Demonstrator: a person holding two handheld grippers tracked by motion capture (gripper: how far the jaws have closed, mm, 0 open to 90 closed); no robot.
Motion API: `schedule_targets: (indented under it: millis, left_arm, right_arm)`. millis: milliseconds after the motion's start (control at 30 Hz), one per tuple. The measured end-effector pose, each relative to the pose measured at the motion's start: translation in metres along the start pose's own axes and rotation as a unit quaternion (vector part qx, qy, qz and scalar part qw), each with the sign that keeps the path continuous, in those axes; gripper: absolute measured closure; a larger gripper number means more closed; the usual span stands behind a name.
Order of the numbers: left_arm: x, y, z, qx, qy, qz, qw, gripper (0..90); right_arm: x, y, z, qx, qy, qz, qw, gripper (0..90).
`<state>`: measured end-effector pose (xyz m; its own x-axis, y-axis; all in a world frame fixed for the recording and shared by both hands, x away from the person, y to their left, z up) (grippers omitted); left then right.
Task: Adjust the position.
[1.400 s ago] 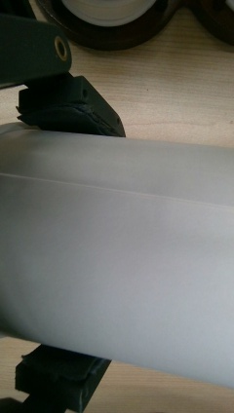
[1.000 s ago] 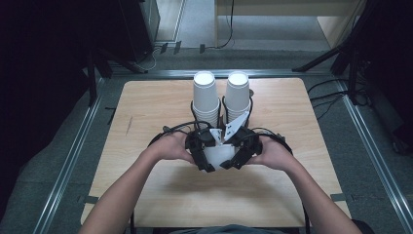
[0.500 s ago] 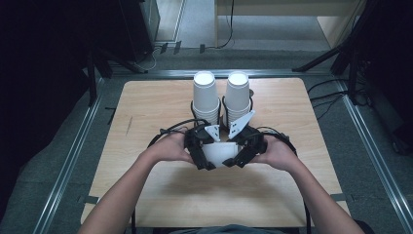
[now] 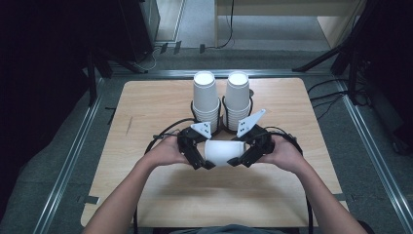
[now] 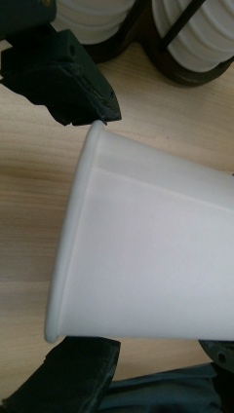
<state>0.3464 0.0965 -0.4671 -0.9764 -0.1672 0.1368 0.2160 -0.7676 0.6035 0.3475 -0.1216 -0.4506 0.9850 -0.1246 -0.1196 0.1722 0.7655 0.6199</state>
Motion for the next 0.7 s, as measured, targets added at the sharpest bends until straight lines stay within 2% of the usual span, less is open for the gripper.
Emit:
schedule_targets:
  millis: [100, 367, 567, 633, 700]
  left_arm:
    - [0.0, -0.003, 0.0, 0.022, -0.01, 0.009, 0.9997, 0.0]
    - [0.001, -0.006, -0.005, 0.04, -0.025, 0.016, 0.9988, 0.0]
    - [0.002, -0.008, -0.01, 0.035, -0.029, 0.011, 0.9989, 0.0]
    - [0.004, -0.007, -0.011, 0.044, -0.032, 0.012, 0.9985, 0.0]
    - [0.005, -0.006, -0.01, 0.049, -0.029, 0.003, 0.9984, 0.0]
  right_arm:
    - [-0.002, 0.0, 0.001, 0.003, 0.004, 0.0, 1.0, 22.7]
    - [-0.005, 0.001, 0.006, 0.012, 0.009, 0.001, 0.9999, 22.6]
    - [-0.007, 0.004, 0.01, 0.019, 0.012, 0.007, 0.9997, 22.6]
    - [-0.008, 0.005, 0.011, 0.02, 0.015, 0.006, 0.9997, 22.6]
    - [-0.008, 0.005, 0.011, 0.022, 0.02, 0.005, 0.9995, 22.6]
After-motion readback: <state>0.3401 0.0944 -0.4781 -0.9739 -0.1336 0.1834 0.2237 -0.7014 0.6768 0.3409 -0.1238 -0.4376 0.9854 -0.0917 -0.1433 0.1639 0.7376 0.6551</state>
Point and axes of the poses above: each handheld gripper's, and its own axes: z roughly backward along the jaws, y roughly out of its top, x roughly to its right, the point moved 1 cm from there along -z, roughly forward along the jaws, and after that the axes turned 3 degrees about -x, right-handed, at the moved point
